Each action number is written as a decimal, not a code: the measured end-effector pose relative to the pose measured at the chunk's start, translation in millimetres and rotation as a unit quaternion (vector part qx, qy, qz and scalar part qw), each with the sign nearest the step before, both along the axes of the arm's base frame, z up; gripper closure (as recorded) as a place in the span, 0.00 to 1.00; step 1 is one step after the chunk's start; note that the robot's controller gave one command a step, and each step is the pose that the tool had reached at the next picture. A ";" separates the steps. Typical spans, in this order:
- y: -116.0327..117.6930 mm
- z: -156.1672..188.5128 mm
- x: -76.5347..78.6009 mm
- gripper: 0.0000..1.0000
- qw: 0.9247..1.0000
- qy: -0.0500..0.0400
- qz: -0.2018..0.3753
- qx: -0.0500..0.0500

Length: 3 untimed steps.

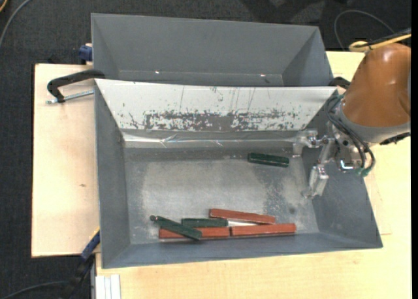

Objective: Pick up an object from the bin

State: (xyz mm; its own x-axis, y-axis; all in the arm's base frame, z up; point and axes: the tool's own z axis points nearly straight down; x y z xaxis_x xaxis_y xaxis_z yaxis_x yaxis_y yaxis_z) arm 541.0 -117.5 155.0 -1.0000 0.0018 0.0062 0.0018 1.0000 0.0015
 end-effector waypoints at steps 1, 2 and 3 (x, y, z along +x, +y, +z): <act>37.9 -87.6 61.2 0.00 0.997 -0.005 0.072 0.001; 35.7 -83.8 61.7 1.00 0.998 -0.006 0.070 -0.001; 16.1 55.8 42.0 1.00 0.994 -0.010 0.109 -0.002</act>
Offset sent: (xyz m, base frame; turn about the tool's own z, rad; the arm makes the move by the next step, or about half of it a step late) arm 0.0602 0.0349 -0.0850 -0.1405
